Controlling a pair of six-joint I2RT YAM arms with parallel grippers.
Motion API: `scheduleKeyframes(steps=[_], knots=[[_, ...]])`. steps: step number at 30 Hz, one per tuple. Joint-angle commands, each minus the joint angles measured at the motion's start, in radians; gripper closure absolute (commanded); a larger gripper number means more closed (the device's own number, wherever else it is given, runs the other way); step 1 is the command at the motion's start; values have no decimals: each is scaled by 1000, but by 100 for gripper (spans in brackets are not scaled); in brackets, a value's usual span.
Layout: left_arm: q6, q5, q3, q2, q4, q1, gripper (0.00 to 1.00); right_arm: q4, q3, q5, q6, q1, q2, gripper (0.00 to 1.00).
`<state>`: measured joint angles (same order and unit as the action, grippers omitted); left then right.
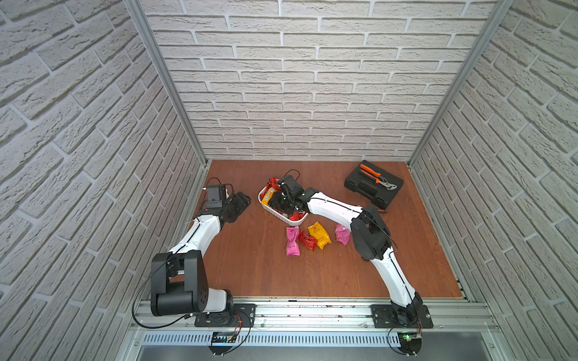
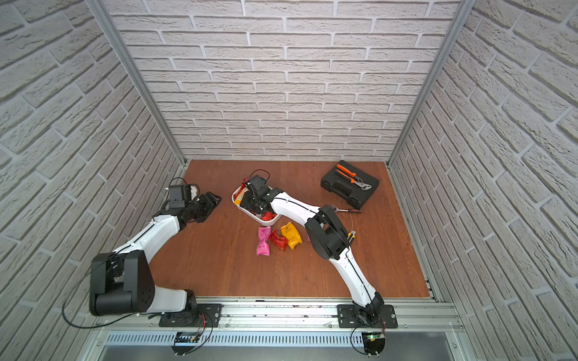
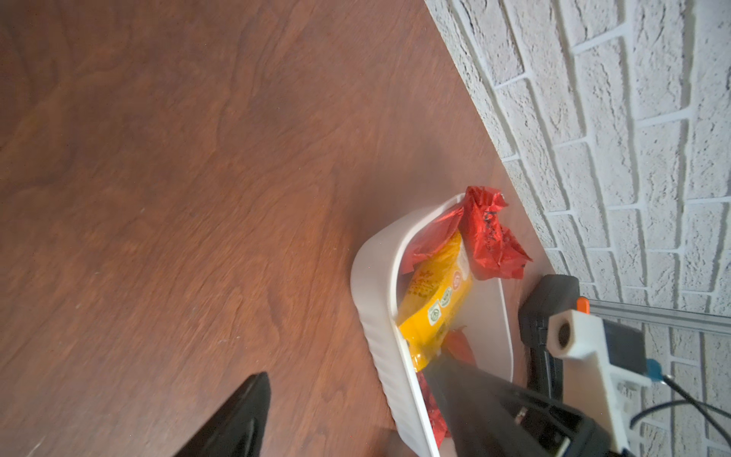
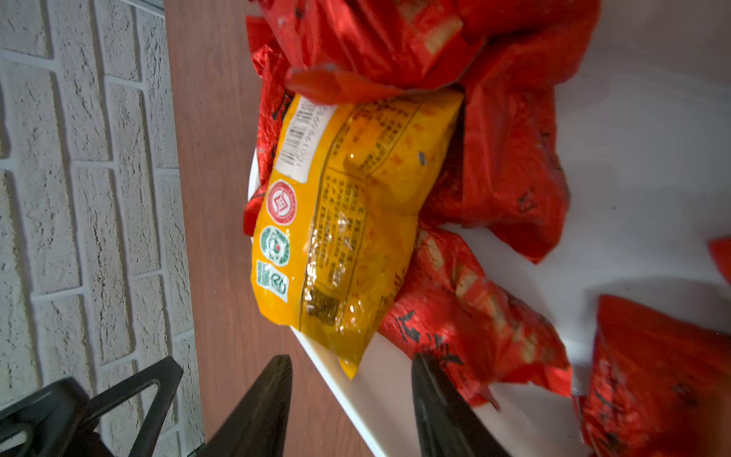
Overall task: Take the tea bags out of the storage box
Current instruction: Pick up the tea bag from the storage box.
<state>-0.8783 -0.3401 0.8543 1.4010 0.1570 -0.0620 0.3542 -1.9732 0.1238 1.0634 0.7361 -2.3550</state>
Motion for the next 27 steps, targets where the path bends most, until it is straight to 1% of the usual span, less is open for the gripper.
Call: scheduleKeyframes(steps=[1,4,7,11,15,18,20,24,27], knots=[[41,-26,12,14,-15,-9,25,-61,-21,-17,33,5,-9,46],[50,-32,23,25,-2,-10,25,-81,-42,-30,50,5,-32,48],[63,-37,35,34,10,-9,25,-92,-61,-44,71,5,-56,52],[87,-40,52,55,26,-14,25,-106,-79,-61,73,4,-74,66],[102,-45,58,59,45,-18,25,-95,-87,-61,63,3,-76,86],[110,-23,56,42,65,-18,25,-94,-60,-57,58,5,-47,95],[114,-4,51,27,73,-18,25,-103,-33,-51,49,6,-18,97],[125,14,48,9,80,-18,25,-102,29,-47,6,6,66,97],[131,24,48,1,82,-18,25,-107,108,-46,-12,6,143,97]])
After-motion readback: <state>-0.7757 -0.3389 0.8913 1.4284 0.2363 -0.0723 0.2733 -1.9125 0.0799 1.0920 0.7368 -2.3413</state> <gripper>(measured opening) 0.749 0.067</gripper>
